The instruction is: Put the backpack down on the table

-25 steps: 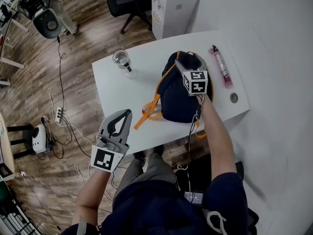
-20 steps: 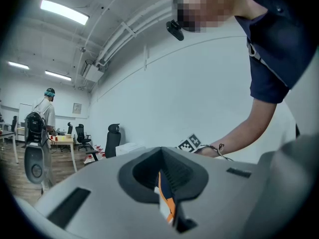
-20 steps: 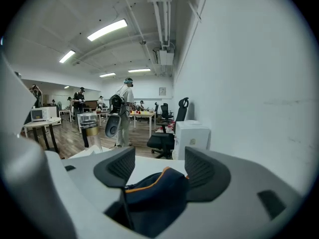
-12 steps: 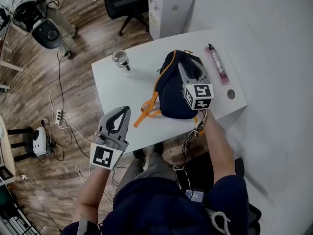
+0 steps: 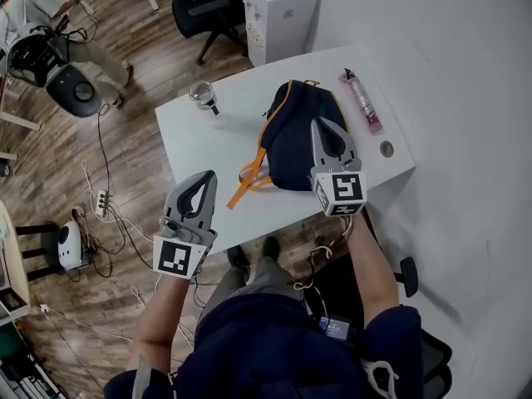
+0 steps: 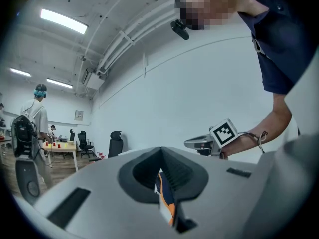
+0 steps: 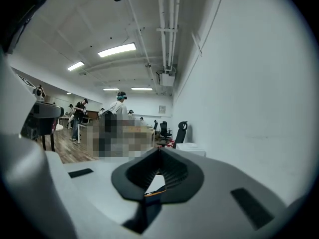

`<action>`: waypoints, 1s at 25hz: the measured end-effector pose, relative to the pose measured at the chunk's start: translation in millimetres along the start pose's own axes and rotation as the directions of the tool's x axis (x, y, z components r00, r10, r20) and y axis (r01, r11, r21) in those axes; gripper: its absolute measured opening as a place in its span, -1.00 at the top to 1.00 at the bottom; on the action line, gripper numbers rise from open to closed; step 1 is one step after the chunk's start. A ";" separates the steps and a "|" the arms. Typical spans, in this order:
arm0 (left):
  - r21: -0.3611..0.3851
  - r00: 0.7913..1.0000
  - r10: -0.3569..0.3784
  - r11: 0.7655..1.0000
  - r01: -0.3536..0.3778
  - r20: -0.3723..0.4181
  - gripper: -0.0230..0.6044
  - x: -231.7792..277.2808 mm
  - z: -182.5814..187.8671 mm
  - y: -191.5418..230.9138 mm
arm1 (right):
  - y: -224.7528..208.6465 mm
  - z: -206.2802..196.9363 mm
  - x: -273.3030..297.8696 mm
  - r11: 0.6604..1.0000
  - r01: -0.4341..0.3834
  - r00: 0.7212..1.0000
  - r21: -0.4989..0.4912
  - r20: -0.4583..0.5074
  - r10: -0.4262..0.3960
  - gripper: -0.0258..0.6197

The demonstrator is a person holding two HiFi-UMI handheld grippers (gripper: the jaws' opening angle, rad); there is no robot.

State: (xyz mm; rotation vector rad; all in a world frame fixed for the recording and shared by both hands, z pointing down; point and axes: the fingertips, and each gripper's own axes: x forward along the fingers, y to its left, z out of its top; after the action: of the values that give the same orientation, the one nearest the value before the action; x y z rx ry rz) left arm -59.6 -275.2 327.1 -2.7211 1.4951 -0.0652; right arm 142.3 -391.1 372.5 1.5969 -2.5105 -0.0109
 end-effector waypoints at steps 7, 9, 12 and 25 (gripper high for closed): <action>0.019 1.000 0.023 1.000 -0.024 0.017 0.92 -15.1 8.1 -2.2 | 23.7 23.2 -56.2 1.000 0.014 0.999 0.018 0.034 -0.014 0.92; 0.023 0.999 0.034 0.999 -0.035 0.020 0.92 -20.4 10.5 -1.5 | 28.3 28.7 -73.1 0.999 0.031 0.998 0.028 0.045 -0.032 0.92; 0.029 0.998 0.054 0.998 -0.055 0.032 0.92 -29.3 15.1 -1.1 | 34.4 33.2 -96.2 0.998 0.052 0.997 0.037 0.055 -0.054 0.92; 0.118 0.985 0.157 0.979 -0.165 0.078 0.92 -82.7 28.0 7.3 | 60.5 34.6 -172.5 0.994 0.106 0.990 0.016 0.095 -0.107 0.92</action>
State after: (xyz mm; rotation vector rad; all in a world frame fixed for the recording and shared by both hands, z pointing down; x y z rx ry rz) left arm -108.6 -209.0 297.2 -2.4719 1.6275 -0.0572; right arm 154.3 -212.8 320.8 1.7730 -2.4957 -0.0891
